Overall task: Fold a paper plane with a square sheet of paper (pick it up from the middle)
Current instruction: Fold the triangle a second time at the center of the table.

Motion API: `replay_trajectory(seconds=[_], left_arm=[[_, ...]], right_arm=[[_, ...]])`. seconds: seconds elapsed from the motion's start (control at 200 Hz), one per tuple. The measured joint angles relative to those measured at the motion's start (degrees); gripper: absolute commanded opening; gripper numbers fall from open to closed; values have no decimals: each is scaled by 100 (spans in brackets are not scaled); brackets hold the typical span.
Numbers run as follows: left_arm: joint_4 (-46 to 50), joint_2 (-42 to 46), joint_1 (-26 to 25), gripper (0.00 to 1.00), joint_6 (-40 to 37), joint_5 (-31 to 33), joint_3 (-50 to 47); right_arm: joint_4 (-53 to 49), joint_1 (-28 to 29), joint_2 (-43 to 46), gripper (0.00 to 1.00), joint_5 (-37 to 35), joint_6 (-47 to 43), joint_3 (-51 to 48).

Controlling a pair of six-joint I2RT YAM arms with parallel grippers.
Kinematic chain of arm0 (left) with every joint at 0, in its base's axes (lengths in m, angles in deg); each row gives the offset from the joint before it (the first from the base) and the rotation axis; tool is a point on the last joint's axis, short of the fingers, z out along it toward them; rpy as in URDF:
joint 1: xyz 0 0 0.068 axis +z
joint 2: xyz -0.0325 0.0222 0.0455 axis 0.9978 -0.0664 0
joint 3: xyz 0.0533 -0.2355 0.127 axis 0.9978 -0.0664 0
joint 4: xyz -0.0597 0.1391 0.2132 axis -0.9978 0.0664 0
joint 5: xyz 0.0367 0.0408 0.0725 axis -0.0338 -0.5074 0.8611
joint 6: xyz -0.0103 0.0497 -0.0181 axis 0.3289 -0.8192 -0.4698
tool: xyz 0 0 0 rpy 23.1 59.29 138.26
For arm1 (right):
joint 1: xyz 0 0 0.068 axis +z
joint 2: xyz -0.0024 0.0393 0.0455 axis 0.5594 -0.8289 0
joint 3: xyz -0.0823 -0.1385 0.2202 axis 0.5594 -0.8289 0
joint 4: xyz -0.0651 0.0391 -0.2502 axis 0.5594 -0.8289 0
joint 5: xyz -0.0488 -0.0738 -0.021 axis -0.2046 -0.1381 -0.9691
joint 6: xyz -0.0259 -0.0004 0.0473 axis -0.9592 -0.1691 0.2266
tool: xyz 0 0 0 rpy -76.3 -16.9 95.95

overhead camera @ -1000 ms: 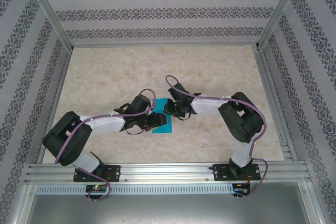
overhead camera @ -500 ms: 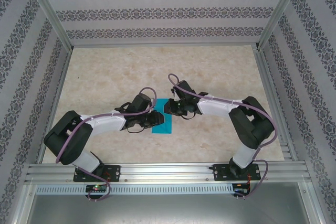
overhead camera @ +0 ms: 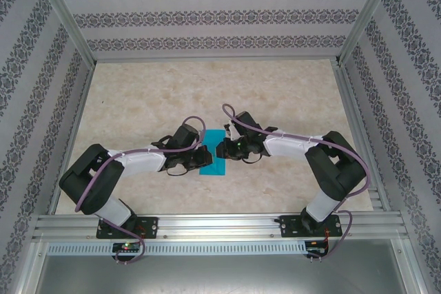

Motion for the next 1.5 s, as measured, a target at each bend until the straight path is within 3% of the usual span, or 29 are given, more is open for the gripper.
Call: replay_trajectory(seconds=[0.35, 0.734, 1.499], left_arm=[[0, 0, 0, 4, 0, 4, 0], [2, 2, 0, 4, 0, 0, -7], [-4, -345, 0, 5, -42, -203, 330]], right_arm=[[155, 63, -422, 26, 243, -22, 26], [341, 111, -446, 5, 315, -26, 31], [181, -79, -446, 5, -291, -254, 20]])
